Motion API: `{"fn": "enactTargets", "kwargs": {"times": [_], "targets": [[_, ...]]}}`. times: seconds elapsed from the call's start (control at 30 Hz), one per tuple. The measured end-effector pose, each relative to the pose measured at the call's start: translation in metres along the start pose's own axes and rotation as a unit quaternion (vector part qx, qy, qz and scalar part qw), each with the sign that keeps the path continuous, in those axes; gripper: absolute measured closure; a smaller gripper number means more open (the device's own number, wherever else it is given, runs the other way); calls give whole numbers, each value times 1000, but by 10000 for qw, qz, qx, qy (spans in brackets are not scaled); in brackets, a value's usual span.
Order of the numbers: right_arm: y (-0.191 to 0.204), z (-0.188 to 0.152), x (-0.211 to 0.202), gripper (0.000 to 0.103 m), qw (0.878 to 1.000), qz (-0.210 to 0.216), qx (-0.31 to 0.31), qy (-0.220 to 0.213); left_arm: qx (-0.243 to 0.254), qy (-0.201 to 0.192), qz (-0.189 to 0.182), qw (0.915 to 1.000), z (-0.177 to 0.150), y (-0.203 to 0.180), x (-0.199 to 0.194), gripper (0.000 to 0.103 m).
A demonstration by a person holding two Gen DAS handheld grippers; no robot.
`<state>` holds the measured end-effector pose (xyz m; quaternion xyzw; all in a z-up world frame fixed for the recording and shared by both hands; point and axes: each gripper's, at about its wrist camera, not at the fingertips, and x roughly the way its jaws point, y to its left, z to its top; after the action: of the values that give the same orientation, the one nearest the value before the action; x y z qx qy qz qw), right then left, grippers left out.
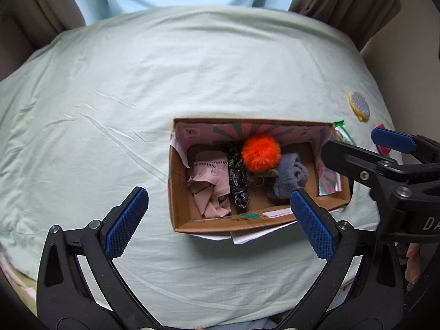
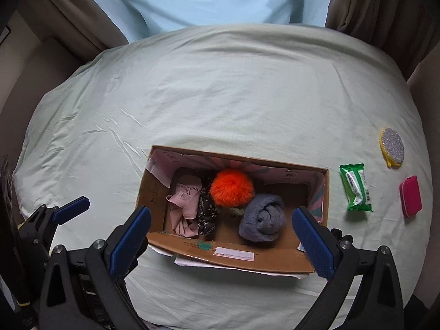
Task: Organize soft objects
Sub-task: 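Raise both tools away from the box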
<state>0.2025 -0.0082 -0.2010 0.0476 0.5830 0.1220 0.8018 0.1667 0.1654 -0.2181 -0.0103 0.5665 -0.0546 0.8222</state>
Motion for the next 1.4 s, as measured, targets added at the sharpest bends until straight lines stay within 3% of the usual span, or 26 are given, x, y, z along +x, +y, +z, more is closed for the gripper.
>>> {"fn": "enactTargets", "kwargs": {"times": [0.17, 0.3, 0.63, 1.03, 1.2, 1.4], "targets": [[2, -15, -61, 1, 9971, -259, -35, -720, -172, -604, -32, 9980, -2, 1, -52, 0], [-7, -33, -103, 1, 9910, -388, 124, -1274, -74, -1187, 163, 9928, -5, -9, -95, 0], [-40, -72, -195, 1, 9586, -829, 330, -2706, 33, -2021, 312, 9789, -14, -47, -165, 0], [-137, -104, -241, 1, 9431, -1047, 356, -3135, -90, -2212, 248, 9749, -23, -149, -175, 0], [-194, -121, -232, 1, 9464, -1141, 363, -2998, -8, -2075, 228, 9780, -36, -205, -145, 0], [-264, -132, -192, 1, 9583, -1194, 192, -2590, -170, -1904, 79, 9815, -64, -266, -88, 0]]}}
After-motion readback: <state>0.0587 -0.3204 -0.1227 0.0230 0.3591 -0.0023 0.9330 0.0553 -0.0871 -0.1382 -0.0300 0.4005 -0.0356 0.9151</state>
